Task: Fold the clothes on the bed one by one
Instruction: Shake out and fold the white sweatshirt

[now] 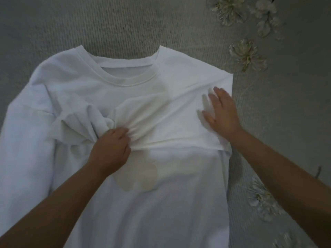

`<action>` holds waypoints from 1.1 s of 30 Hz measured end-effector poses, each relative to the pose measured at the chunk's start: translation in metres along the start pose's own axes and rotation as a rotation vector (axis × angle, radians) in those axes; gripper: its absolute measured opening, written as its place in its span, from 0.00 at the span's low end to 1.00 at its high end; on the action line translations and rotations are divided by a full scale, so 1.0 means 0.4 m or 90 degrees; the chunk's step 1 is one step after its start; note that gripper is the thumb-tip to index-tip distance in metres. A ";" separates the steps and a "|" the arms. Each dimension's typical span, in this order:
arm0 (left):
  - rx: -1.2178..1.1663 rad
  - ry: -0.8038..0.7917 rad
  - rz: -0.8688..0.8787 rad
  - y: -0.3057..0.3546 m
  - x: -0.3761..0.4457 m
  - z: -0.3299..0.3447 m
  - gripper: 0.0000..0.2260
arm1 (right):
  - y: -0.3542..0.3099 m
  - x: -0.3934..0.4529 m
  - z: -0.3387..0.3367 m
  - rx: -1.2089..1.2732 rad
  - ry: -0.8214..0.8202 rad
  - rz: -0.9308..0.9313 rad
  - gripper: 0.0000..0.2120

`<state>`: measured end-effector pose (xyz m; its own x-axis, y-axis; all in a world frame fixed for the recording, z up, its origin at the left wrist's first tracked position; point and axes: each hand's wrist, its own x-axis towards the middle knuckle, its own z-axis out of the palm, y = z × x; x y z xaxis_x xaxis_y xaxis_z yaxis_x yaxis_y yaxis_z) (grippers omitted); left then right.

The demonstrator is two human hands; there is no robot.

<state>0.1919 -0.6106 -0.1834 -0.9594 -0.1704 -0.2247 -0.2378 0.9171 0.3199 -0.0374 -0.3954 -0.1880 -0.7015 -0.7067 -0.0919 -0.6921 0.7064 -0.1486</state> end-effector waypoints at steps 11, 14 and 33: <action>0.151 -0.058 -0.385 -0.050 0.065 -0.033 0.17 | -0.014 -0.231 0.046 -0.117 -0.127 -0.085 0.24; 0.162 0.032 -0.271 -0.051 0.029 -0.047 0.14 | -0.022 -0.250 0.065 -0.149 -0.230 0.018 0.29; -0.110 0.279 -0.561 -0.068 -0.221 -0.006 0.15 | -0.140 -0.164 -0.045 0.064 -0.168 0.108 0.16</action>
<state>0.2828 -0.6212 -0.1699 -0.3930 -0.9143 -0.0984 -0.8768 0.3404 0.3397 0.0444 -0.3878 -0.1561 -0.7284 -0.5743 -0.3737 -0.5395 0.8169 -0.2038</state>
